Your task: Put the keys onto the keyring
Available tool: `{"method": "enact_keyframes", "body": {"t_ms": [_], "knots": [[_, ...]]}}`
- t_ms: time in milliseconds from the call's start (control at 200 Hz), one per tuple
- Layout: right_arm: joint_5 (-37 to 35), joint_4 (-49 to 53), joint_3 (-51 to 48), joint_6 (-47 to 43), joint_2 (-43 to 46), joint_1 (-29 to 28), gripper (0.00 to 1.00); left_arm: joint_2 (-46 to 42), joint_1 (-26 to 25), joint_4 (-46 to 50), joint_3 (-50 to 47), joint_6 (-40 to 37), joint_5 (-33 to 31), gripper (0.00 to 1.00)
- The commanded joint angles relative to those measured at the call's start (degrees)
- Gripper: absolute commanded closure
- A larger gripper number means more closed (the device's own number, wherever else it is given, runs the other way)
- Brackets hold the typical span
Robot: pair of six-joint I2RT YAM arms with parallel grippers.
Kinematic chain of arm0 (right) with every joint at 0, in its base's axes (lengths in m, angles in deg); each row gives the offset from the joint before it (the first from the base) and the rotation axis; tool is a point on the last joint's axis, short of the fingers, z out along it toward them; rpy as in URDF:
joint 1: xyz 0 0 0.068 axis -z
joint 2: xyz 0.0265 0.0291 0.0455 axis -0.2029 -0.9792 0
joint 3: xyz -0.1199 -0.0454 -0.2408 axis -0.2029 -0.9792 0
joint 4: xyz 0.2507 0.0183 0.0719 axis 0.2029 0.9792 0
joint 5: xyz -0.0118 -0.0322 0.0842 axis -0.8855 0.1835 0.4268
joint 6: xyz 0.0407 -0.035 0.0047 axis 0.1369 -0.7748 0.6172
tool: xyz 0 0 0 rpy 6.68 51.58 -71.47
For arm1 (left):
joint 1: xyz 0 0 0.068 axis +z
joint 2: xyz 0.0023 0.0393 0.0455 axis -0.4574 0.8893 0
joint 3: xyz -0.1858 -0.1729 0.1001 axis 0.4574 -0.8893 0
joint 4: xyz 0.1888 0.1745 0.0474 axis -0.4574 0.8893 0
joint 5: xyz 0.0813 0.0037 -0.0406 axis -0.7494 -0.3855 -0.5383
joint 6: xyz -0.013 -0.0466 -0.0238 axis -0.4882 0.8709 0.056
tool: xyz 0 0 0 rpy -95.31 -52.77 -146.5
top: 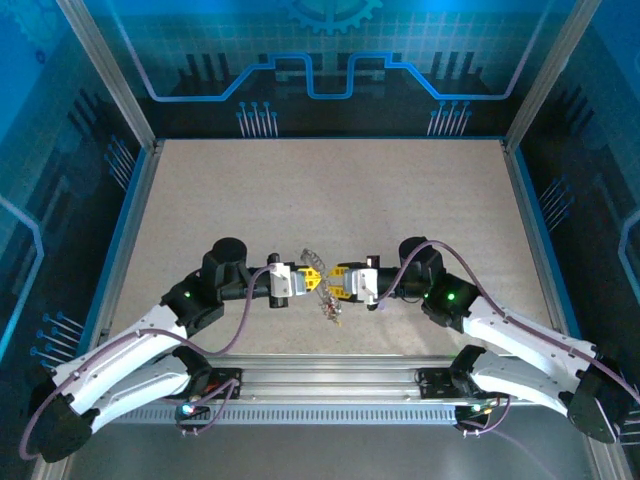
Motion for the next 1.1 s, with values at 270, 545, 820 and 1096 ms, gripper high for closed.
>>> {"method": "enact_keyframes", "body": {"t_ms": [270,545,820,1096], "knots": [[9.0,5.2,3.6,-3.4,0.1,1.9,0.73,0.3,-0.4,0.3,1.2,-3.6,5.6,1.0],[11.6,8.9,6.0,-4.5,-1.8,2.0,0.76,1.1,-0.4,2.0,2.2,-5.9,7.5,1.0],[12.4,12.8,7.9,-5.0,-3.4,1.9,0.77,0.9,-0.4,1.8,2.3,-8.4,10.1,1.0],[15.0,18.7,10.5,-5.7,-4.8,2.0,0.76,1.0,-0.3,3.3,3.5,-11.8,11.7,1.0]]}}
